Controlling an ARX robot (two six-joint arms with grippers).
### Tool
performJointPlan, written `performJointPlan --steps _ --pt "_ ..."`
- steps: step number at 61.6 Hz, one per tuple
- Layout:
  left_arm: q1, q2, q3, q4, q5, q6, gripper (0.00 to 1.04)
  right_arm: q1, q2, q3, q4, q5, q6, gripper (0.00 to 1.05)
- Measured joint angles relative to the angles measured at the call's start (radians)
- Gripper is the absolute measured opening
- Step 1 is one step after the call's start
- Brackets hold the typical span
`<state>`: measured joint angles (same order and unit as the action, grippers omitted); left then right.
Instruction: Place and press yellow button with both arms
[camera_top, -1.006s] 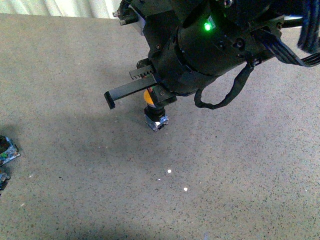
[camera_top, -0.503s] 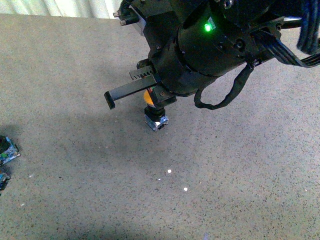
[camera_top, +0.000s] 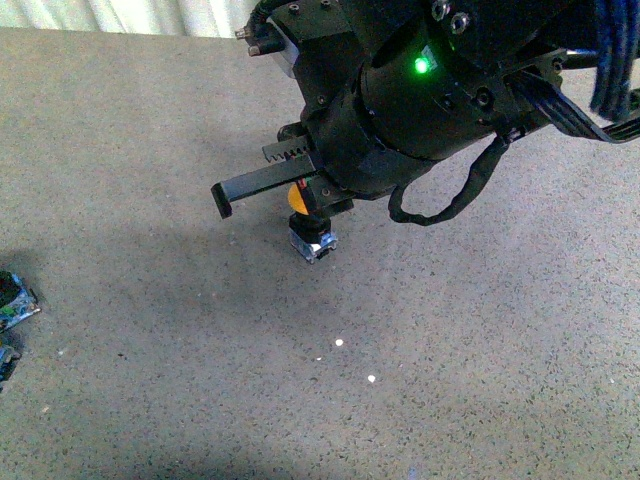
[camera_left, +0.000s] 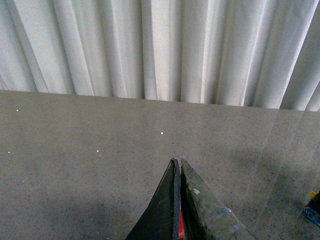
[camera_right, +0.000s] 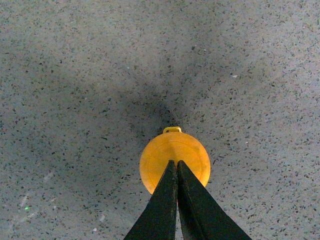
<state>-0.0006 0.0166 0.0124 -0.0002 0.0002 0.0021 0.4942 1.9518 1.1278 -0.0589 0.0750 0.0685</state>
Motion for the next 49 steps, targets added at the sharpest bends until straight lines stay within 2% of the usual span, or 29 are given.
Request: performJointPlan --steps 23,41,49 --pt "0.000 0.000 0.000 0.000 0.000 0.000 0.01 -0.015 -0.032 -0.011 0.051 -0.020 0.017 0.01" --pt "0.000 0.000 0.000 0.000 0.000 0.000 0.01 -0.026 -0.194 -0.026 0.105 -0.020 0.021 0.02" --pt "0.000 0.000 0.000 0.000 0.000 0.000 0.01 -0.036 -0.278 -0.080 0.150 0.027 -0.003 0.24"
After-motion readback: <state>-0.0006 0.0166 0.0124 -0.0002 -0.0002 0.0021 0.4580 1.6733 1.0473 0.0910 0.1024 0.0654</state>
